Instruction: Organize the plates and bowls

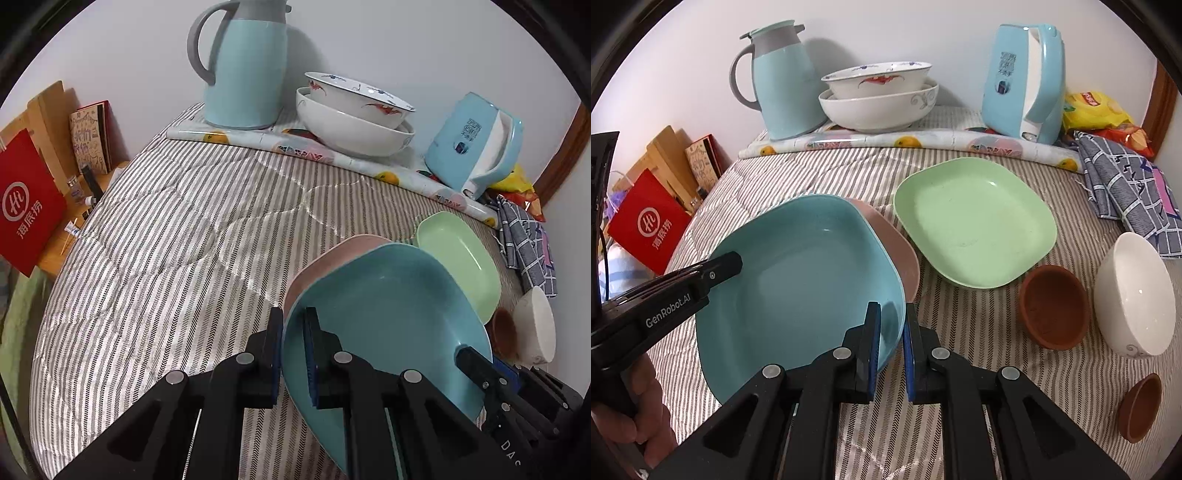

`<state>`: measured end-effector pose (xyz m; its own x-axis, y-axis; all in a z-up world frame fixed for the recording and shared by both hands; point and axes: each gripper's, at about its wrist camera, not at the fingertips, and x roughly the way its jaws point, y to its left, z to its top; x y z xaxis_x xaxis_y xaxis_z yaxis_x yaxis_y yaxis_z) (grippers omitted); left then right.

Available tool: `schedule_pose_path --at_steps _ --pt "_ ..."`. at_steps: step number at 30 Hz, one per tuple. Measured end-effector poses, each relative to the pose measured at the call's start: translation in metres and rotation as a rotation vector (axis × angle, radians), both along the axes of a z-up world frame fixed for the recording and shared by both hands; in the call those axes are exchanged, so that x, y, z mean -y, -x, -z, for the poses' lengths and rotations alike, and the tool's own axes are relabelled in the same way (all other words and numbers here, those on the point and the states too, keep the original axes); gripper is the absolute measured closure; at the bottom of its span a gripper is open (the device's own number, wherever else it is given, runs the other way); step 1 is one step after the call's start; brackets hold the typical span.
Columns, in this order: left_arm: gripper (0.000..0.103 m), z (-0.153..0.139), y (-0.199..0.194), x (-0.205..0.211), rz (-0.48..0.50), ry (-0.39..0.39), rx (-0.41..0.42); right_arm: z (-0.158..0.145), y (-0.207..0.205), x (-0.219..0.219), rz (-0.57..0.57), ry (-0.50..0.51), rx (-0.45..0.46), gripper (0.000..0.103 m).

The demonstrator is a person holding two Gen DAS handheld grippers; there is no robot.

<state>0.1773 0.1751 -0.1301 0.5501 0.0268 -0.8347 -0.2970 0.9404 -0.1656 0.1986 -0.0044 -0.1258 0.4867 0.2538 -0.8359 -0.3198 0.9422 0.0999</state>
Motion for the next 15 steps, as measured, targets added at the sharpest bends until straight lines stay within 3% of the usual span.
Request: schedule_pose_path --at_steps 15 --pt "0.092 0.016 -0.019 0.0 -0.009 -0.019 -0.005 0.014 -0.022 -0.011 0.005 0.06 0.011 0.091"
